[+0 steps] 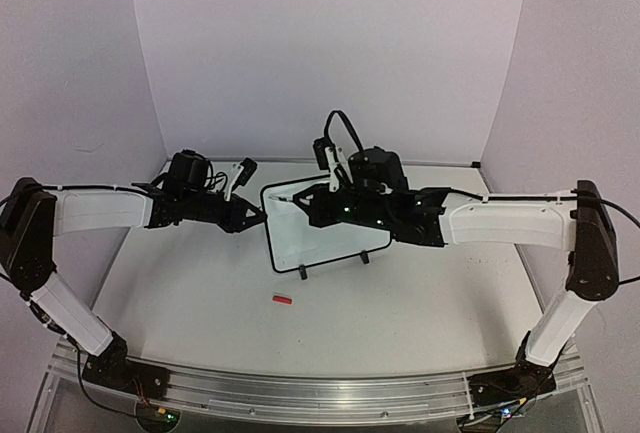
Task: Write a sentence on the whiteboard
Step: Hold the whiteboard at the center of the board.
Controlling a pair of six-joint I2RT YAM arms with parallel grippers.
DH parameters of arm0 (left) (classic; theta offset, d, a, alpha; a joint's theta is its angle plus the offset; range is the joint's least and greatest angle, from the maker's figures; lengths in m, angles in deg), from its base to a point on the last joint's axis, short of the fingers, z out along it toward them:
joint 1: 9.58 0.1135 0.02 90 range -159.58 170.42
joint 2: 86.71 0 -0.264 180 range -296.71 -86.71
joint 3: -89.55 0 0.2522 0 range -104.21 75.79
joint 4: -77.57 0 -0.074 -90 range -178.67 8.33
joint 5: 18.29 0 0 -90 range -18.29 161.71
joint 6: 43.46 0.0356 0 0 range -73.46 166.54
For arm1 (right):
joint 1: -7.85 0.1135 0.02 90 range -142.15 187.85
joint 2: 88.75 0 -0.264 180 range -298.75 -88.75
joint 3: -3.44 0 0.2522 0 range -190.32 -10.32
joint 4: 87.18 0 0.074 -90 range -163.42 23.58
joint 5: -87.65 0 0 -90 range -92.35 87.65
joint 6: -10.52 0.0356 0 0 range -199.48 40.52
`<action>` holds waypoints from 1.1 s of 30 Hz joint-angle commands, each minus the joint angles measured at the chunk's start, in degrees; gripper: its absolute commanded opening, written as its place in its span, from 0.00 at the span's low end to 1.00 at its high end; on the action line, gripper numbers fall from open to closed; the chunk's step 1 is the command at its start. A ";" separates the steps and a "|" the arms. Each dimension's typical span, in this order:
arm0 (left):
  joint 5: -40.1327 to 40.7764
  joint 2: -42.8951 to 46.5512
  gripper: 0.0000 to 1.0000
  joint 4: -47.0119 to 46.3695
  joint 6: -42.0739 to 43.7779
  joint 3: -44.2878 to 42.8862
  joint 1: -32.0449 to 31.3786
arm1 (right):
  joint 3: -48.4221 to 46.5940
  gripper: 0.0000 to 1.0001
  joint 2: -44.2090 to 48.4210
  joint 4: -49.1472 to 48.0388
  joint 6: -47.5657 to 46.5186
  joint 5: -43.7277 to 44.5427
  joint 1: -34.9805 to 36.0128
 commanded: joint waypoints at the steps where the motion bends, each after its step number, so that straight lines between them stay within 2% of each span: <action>1: -0.68 -0.92 0.15 -1.10 1.35 -3.32 0.19 | -3.05 0.00 -1.39 -1.72 -0.67 0.13 -0.04; 21: -0.98 -1.81 0.00 0.88 4.09 -4.31 0.08 | -4.36 0.00 -3.29 -1.55 -1.04 1.56 -0.06; 33: 0.66 -2.18 0.00 2.22 5.24 -3.87 -0.44 | -3.63 0.00 -2.77 -1.55 -1.02 2.06 -0.01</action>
